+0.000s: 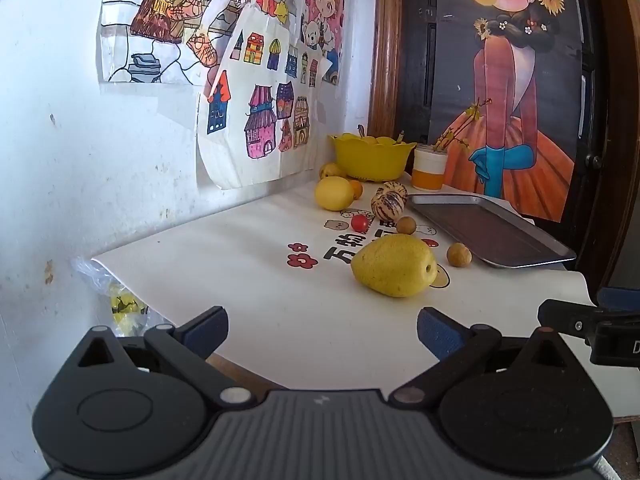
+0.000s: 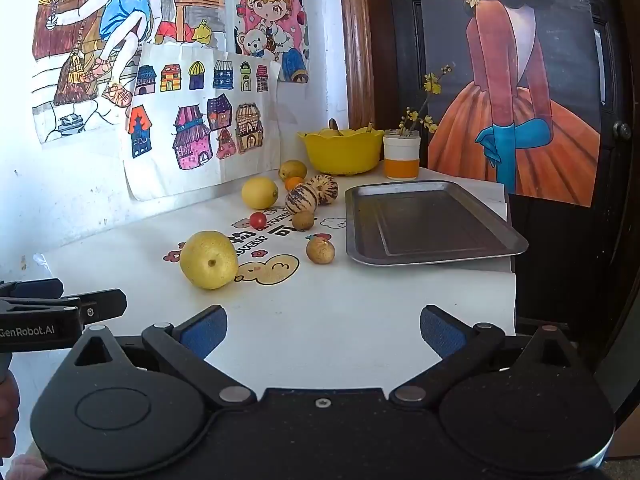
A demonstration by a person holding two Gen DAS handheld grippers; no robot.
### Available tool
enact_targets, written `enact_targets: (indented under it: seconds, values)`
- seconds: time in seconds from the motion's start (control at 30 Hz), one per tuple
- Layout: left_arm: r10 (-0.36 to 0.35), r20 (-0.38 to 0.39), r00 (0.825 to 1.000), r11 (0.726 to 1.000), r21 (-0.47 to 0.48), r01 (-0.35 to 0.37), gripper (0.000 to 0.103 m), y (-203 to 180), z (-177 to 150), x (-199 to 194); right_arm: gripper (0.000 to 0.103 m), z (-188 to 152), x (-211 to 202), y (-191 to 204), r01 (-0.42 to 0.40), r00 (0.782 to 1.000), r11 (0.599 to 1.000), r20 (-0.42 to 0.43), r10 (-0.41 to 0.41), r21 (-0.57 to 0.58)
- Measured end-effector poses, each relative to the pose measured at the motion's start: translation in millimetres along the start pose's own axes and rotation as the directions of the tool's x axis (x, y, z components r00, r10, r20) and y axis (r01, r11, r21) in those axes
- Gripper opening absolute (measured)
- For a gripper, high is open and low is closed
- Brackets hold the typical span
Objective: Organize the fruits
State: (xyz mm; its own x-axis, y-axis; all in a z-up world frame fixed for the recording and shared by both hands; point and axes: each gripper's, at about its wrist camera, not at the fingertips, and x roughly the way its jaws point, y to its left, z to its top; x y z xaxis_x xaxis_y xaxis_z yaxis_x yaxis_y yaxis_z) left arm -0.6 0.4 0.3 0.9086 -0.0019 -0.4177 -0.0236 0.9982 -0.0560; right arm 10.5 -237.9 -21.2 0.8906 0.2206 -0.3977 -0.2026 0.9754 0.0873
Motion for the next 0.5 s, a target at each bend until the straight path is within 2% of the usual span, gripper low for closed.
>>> enact_targets:
  seconds: [0.5]
  values:
    - [-0.001, -0.004, 1.0, 1.0, -0.001, 0.001, 0.103, 0.7, -1.3, -2.1, 0.102, -0.3, -0.2, 0.5, 0.0, 1.0, 1.0, -0.001, 0.0, 0.001]
